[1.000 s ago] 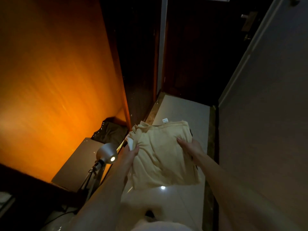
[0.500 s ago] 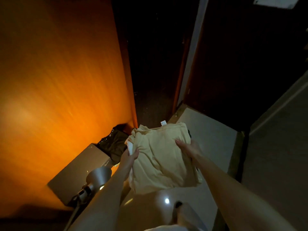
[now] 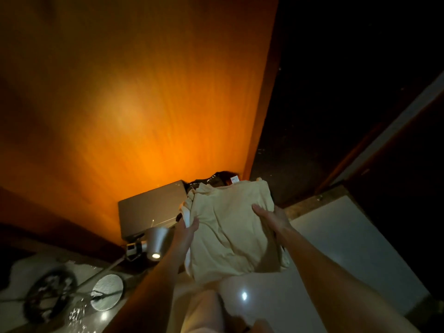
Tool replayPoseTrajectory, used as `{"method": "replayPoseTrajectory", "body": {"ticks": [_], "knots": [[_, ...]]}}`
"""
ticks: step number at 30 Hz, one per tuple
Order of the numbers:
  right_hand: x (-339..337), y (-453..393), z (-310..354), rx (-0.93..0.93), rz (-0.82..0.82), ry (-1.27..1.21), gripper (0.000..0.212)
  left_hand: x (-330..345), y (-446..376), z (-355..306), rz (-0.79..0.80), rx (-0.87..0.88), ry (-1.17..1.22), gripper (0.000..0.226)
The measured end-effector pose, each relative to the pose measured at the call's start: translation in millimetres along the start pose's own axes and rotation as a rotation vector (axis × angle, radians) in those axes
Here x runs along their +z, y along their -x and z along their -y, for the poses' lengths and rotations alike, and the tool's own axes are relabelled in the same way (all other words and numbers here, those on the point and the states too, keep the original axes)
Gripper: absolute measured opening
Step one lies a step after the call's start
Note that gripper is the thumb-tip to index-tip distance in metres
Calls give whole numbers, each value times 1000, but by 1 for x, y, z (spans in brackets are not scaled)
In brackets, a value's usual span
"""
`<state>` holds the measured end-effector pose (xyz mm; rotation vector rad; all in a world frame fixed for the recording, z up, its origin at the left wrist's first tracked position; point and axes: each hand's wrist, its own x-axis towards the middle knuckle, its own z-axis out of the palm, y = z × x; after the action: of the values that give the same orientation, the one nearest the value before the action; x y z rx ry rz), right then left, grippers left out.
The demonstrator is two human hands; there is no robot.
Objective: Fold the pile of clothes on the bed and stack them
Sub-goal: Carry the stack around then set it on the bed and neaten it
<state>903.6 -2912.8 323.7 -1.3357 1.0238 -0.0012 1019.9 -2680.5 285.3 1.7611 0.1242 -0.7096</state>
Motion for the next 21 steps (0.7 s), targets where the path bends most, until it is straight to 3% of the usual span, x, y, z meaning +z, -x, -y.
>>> {"method": "replayPoseTrajectory", "body": {"ticks": [5, 11, 16, 21], "knots": [[40, -55, 24, -9, 71, 81, 66, -17, -51, 2, -80, -67, 39, 59], [79, -118, 44, 2, 90, 175, 68, -22, -117, -3, -102, -120, 107, 46], [98, -182, 40, -62, 80, 275, 67, -15, -187, 35, -85, -205, 21, 73], [112, -266, 23, -78, 69, 272, 56, 12, -243, 38, -105, -208, 143, 29]]}}
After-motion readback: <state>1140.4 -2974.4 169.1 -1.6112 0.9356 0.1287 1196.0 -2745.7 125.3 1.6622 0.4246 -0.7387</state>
